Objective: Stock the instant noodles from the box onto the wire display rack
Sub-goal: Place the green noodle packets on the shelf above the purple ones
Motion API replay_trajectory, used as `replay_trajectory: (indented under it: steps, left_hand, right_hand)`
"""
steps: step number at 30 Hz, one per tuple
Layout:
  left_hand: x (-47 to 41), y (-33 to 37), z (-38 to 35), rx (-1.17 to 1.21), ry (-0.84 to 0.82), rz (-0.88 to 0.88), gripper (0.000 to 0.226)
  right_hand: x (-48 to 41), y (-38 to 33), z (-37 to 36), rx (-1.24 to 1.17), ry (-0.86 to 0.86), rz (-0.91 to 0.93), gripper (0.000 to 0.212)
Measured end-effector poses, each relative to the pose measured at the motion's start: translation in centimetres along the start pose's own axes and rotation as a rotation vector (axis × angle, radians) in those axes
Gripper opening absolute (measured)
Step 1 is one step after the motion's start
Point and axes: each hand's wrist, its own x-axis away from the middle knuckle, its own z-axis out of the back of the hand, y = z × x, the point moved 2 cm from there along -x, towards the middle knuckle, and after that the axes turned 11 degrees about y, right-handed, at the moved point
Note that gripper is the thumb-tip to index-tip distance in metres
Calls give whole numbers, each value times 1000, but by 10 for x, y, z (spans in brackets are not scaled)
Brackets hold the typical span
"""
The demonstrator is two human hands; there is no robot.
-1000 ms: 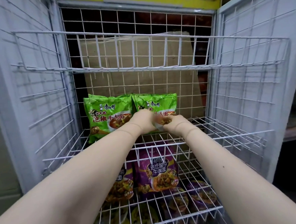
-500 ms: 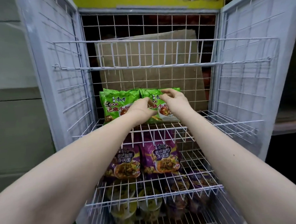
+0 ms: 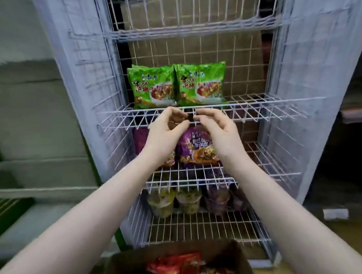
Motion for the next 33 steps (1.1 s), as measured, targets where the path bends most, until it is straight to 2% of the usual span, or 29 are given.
replay_trajectory:
  steps: [4, 8, 16, 23, 33]
  left_hand:
    - [63, -39, -4, -61, -68, 104, 17]
    - [124, -95, 1, -150, -46, 300, 13]
    - [229, -188, 20, -238, 31, 596, 23]
    - [297, -228, 45, -311, 52, 790, 8]
    - [315, -255, 49, -411, 29, 823, 9]
  right_hand:
    - [48, 68, 18, 75, -31, -191, 18]
    - [98, 135, 30, 153, -77, -413, 19]
    - [173, 235, 52, 273, -102, -663, 18]
    - [222, 290, 68, 352, -114, -799, 17]
    - [250, 322, 49, 342, -111, -863, 19]
